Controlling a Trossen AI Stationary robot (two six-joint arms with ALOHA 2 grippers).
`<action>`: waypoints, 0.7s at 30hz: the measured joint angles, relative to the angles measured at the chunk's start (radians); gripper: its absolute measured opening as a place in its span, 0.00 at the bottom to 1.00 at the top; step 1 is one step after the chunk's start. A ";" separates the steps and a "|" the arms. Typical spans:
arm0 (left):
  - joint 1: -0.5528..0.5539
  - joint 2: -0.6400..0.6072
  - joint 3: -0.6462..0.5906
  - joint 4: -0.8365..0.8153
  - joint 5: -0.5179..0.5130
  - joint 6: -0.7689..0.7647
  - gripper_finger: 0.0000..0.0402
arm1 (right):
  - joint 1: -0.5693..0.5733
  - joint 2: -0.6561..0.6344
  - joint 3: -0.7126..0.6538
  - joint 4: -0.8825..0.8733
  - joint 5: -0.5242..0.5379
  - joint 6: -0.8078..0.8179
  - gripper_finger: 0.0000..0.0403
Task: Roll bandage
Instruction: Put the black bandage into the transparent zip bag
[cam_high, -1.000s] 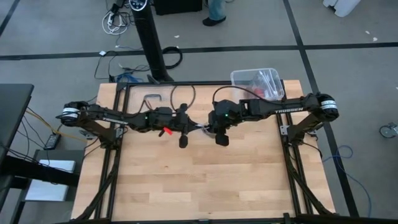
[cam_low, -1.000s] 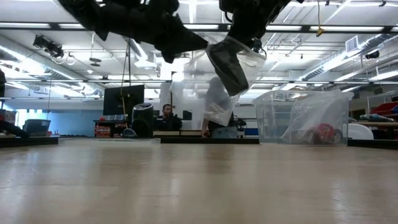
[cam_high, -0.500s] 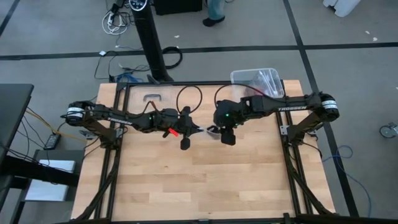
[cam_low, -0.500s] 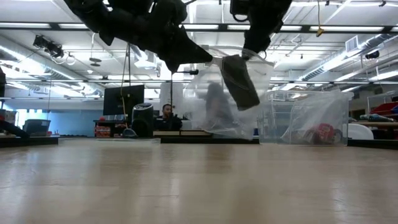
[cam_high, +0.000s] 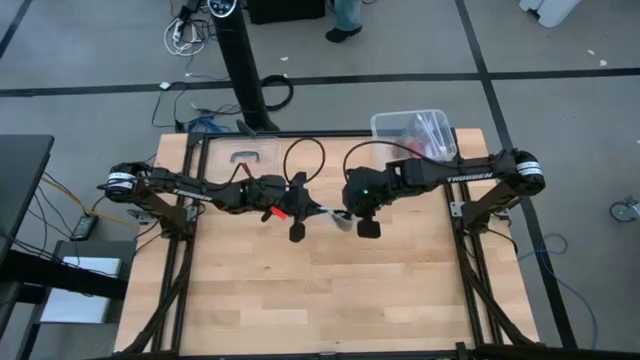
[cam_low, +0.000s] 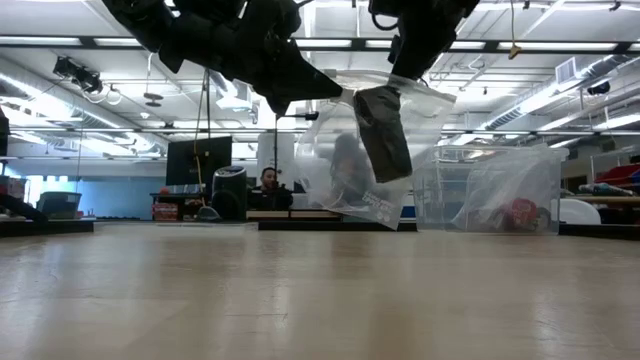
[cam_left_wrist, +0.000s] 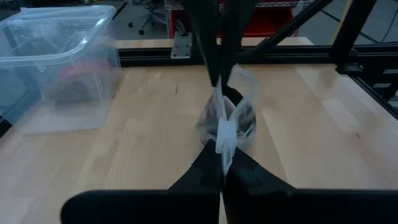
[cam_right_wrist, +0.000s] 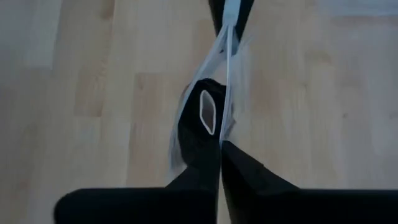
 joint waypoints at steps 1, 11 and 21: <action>-0.002 0.000 0.000 -0.001 0.000 0.000 0.01 | 0.010 -0.002 0.000 0.000 0.021 -0.010 0.03; -0.021 0.012 -0.001 0.014 -0.015 0.016 0.01 | 0.039 0.057 0.002 -0.023 0.049 0.010 0.01; -0.034 0.085 -0.002 -0.004 -0.072 0.000 0.01 | 0.029 0.169 -0.002 0.057 0.050 -0.033 0.01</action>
